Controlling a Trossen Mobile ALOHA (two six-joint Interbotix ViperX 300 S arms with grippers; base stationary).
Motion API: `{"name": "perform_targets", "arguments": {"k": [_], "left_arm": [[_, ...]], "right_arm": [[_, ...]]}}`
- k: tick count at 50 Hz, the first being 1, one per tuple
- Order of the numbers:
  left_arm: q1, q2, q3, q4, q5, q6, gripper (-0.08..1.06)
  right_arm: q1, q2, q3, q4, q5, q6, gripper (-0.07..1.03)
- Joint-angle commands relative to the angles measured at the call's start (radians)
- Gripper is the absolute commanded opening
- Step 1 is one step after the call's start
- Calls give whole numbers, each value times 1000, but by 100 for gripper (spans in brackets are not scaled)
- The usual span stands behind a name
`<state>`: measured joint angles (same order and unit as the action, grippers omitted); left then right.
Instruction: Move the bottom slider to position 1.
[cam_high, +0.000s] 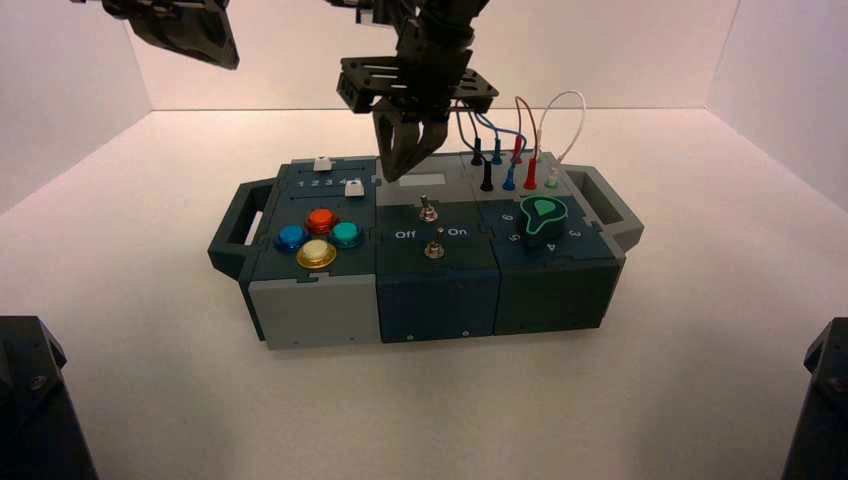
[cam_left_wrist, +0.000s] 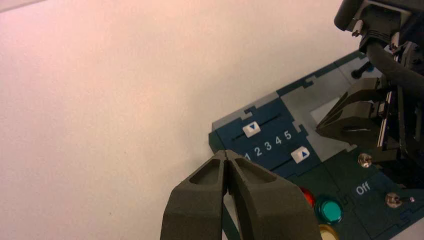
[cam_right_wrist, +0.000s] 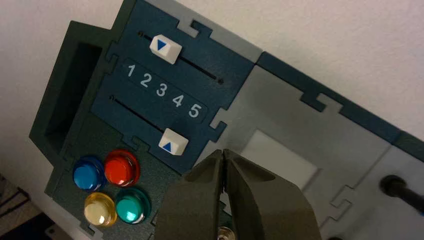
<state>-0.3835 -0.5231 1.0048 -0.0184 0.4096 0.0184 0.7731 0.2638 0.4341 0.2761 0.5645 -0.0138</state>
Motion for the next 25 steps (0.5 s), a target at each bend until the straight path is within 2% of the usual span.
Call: {"name": "perform_targets", "arguments": {"k": [1,25], "left_arm": [[0,0,-31,0,3,2,-3],[0,-5,-34,0,37,2,-3]], "right_arm": [[17,-6,-31,11,-2,3,-2],[34,15,-81,49,23,3,-2]]}}
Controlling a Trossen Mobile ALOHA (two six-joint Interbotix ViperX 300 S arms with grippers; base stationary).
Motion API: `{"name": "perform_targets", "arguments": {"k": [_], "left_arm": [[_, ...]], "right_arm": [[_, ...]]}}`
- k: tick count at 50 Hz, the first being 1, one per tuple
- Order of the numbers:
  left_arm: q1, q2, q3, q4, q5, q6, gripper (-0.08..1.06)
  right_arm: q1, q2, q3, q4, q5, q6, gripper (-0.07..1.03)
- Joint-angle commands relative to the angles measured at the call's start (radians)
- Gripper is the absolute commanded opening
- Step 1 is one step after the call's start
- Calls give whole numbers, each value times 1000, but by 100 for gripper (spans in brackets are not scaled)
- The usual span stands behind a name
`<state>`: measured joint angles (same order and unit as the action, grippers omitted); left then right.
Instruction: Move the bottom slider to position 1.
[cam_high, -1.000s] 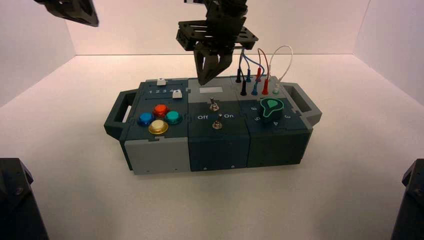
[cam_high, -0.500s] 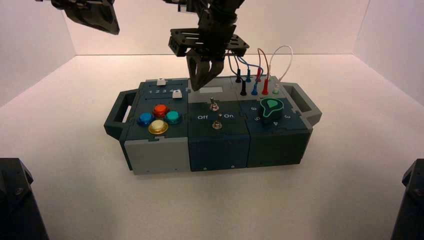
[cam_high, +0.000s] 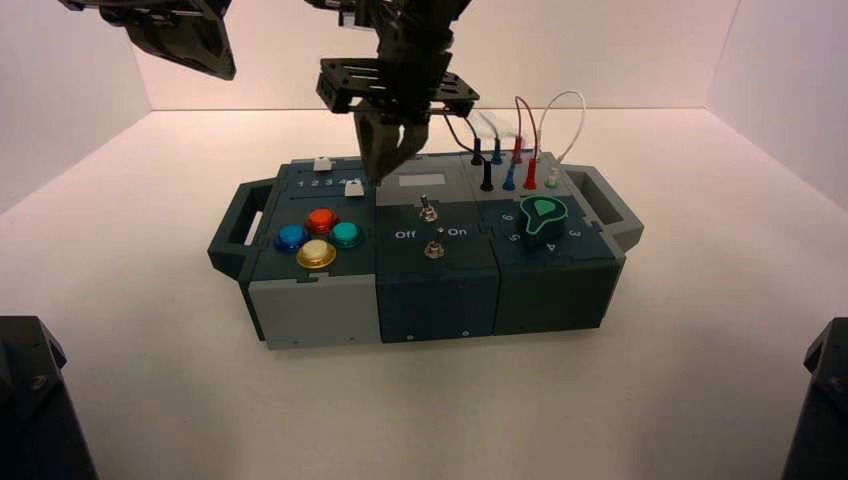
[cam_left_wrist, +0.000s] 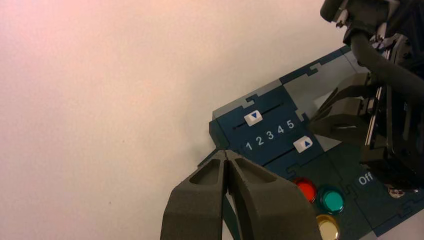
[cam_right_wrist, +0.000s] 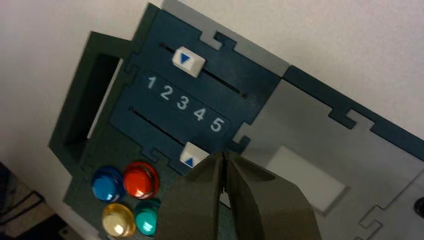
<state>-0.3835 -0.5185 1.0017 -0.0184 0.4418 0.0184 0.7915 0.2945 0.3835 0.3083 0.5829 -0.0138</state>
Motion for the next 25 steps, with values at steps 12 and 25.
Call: {"name": "perform_targets", "arguments": {"k": [12,25], "left_arm": [[0,-11,-35,5,23,3,-3],[0,-11,-38,11,38,9,-3]], "right_arm": [[31,-3,-41,37,11,3,-2],[35,-2,-46,52,14,3,-2]]}}
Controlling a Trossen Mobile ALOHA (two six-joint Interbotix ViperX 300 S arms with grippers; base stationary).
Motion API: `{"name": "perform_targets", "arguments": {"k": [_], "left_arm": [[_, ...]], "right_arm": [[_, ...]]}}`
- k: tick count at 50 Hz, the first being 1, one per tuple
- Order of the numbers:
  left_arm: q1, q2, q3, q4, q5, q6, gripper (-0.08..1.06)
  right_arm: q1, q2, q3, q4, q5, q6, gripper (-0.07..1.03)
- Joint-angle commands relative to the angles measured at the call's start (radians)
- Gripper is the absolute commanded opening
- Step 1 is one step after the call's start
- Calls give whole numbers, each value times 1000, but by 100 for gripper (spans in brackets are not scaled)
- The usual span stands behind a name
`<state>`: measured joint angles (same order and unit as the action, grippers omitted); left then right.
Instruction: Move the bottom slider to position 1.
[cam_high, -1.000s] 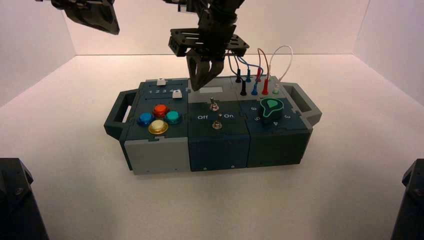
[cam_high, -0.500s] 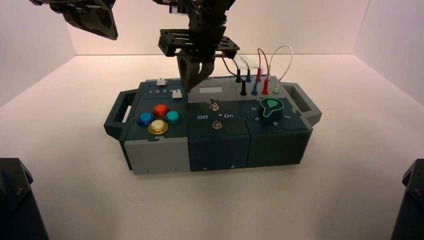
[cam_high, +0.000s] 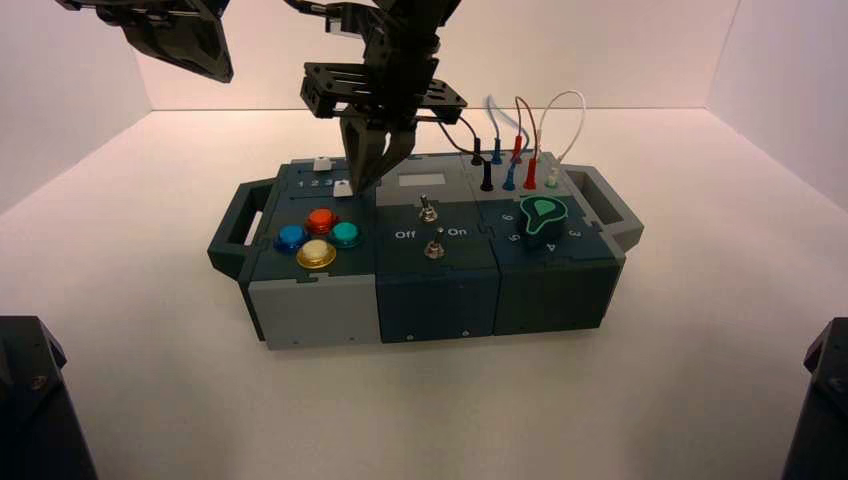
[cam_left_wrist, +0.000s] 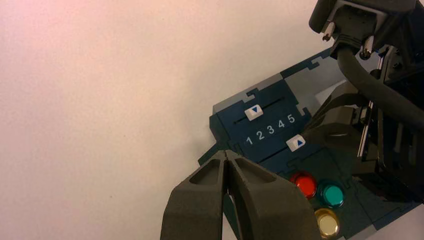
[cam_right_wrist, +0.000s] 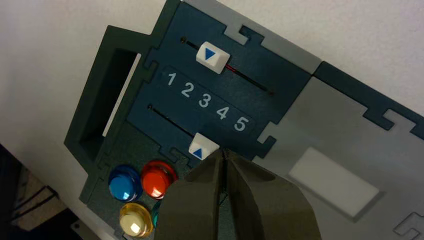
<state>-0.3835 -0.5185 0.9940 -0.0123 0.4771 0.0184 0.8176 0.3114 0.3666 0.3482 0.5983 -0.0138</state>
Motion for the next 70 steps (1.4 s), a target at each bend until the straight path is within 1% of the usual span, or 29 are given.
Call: {"name": "perform_targets", "arguments": {"k": [1,13,22,37,49,56,70], "left_arm": [[0,-11,-32,5,5,9,-3],[0,-11,-37,9,23,17,-3],[15,-12,-43,21,40,20,-3],[23,-15,-43,32,51,23,-3],[37,-28,-44,34,54,26,-3],[37,-29,-44,34,54,28,-3],[37,-28,-43,34,54,29,-3]], "right_arm": [[11,-18,-31,15,-2,3,-2],[25,-3,-57,29,18,3,-2],[46,28,-91,40,37,5,-2],[57,46,-120,44,49,6,-2],[60,52,-133,46,55,6,-2],[60,58,-141,43,74,3,-2],[60,67,-156,38,75,0,-2]]}}
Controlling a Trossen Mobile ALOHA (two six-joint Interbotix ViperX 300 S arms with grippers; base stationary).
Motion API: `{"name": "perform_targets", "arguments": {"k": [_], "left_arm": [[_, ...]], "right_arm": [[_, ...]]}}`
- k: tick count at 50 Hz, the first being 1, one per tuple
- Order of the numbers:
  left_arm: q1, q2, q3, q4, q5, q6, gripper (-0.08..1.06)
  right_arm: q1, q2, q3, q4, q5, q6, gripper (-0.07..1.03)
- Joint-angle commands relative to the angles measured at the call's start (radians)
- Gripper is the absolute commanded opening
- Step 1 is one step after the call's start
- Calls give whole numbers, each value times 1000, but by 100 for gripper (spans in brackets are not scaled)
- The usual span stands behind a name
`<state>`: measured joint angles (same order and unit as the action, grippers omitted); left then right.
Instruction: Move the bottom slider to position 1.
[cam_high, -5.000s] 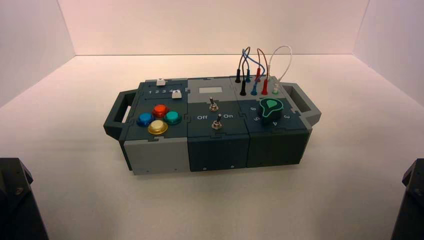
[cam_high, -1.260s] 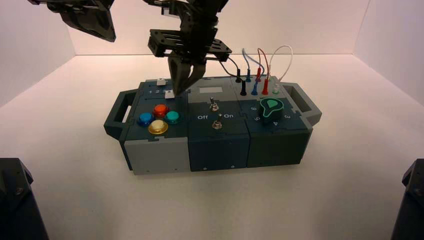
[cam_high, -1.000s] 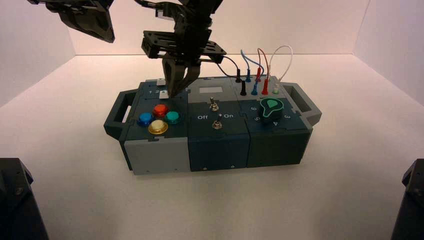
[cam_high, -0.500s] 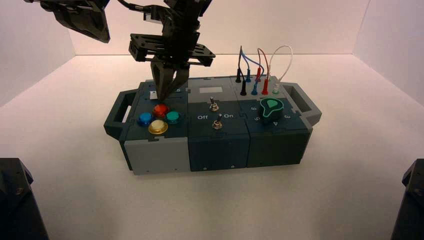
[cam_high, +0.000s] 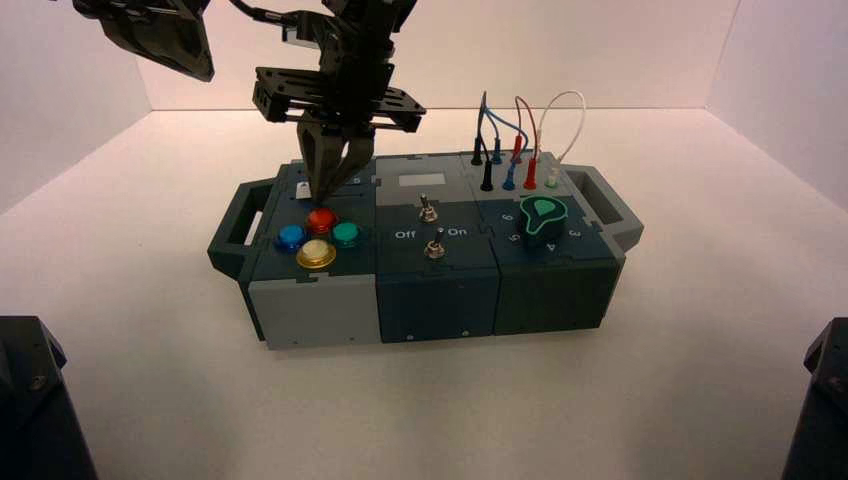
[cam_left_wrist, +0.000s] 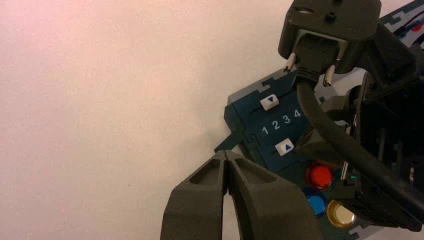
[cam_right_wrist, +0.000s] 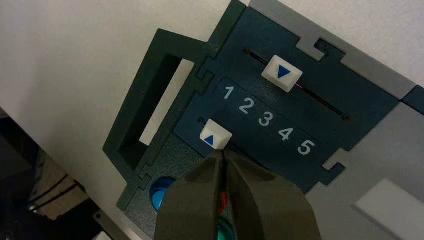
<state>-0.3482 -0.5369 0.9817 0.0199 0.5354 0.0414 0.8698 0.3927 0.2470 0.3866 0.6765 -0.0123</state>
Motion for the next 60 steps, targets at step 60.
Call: {"name": "perform_targets", "arguments": {"k": [60], "left_arm": [[34,-11,-34,3,2,26,-3]], "right_arm": [[3,-18,-18,-35,11,-9,-2]]}}
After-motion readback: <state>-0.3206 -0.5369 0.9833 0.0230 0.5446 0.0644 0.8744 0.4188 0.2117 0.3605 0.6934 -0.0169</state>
